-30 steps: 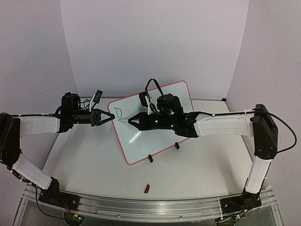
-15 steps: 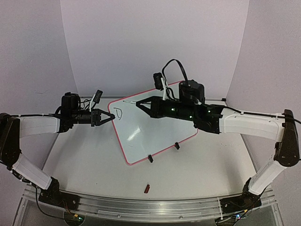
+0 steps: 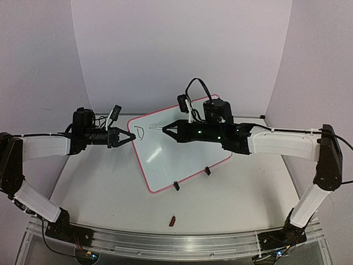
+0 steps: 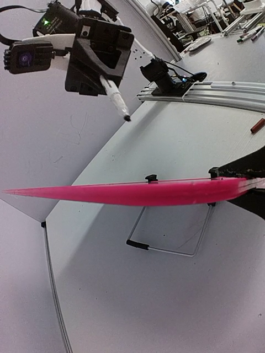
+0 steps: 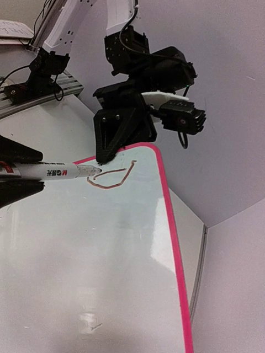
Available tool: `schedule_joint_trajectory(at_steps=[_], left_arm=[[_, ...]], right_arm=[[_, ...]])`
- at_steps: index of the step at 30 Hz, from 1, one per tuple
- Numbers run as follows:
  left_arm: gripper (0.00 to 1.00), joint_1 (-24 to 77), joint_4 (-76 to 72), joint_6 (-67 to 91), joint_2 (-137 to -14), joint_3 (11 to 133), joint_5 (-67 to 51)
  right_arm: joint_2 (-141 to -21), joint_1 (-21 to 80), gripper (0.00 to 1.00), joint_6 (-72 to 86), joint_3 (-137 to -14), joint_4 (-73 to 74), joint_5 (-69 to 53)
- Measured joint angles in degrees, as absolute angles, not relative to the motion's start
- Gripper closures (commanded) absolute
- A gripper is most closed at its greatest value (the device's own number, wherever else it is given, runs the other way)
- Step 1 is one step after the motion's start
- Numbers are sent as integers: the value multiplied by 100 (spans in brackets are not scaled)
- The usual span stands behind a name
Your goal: Write a sentence on the whiteboard
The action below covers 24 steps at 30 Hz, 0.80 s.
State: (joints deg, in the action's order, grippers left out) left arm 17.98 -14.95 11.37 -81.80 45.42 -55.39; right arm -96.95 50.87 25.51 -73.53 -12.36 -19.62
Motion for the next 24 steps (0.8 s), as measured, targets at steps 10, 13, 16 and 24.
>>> schedule_joint_trajectory(at_steps=[10, 13, 16, 24], left_arm=[[100, 1876, -1331, 1022, -8178, 4643, -5481], [100, 1887, -1302, 992, -8176, 4652, -5476], [100, 1887, -1297, 982, -8176, 4652, -5472], [100, 1894, -1297, 982, -8176, 4655, -5470]], right_arm=[[-10153, 5092, 100, 2421, -7726, -1105, -2092], [-10158, 5092, 100, 2423, -7775, -1107, -1992], [-10195, 5092, 100, 2425, -7826, -1107, -1883], [-10398, 5092, 100, 2429, -7930, -1087, -1784]])
